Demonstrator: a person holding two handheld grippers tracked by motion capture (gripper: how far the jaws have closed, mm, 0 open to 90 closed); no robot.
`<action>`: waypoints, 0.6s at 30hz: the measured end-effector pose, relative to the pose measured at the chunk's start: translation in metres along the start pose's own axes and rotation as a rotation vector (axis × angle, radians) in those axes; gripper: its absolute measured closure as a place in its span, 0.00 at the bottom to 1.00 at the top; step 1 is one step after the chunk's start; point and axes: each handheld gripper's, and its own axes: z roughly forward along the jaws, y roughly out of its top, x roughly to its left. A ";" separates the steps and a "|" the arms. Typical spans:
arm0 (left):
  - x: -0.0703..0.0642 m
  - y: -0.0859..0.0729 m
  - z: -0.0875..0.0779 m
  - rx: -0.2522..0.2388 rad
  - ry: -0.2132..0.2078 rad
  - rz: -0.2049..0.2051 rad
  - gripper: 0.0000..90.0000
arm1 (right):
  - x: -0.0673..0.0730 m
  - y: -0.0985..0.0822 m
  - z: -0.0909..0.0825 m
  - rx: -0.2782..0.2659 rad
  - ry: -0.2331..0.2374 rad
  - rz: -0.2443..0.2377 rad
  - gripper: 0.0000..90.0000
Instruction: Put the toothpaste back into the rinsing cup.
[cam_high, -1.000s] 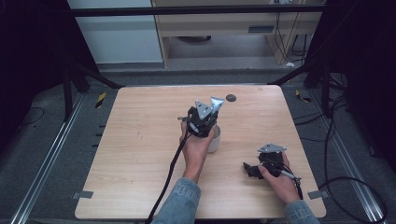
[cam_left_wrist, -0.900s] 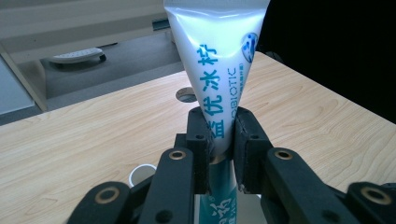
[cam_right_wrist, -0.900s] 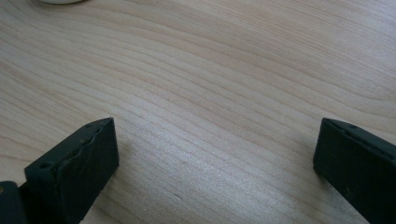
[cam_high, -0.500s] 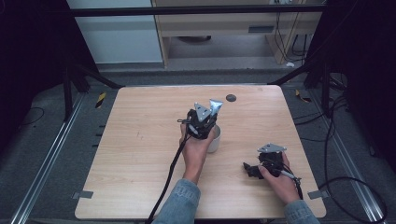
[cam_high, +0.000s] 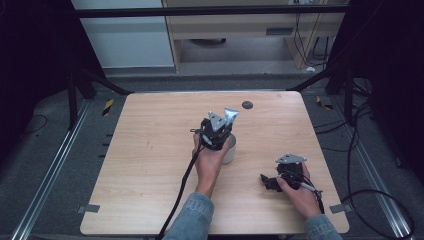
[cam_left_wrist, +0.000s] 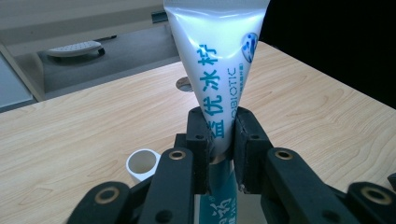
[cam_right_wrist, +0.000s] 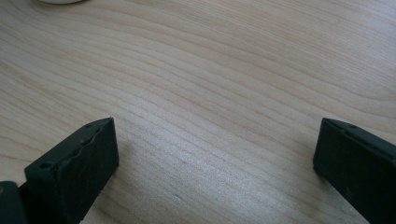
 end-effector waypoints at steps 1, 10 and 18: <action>0.000 0.000 0.000 -0.001 0.000 0.000 0.86 | 0.000 0.000 0.000 0.001 -0.001 0.003 0.00; -0.001 -0.002 -0.001 -0.014 0.008 0.002 0.86 | 0.000 0.000 0.000 0.000 -0.001 0.002 0.00; -0.001 -0.004 -0.001 -0.033 0.020 0.002 0.86 | 0.000 0.000 0.000 -0.001 0.000 -0.001 0.00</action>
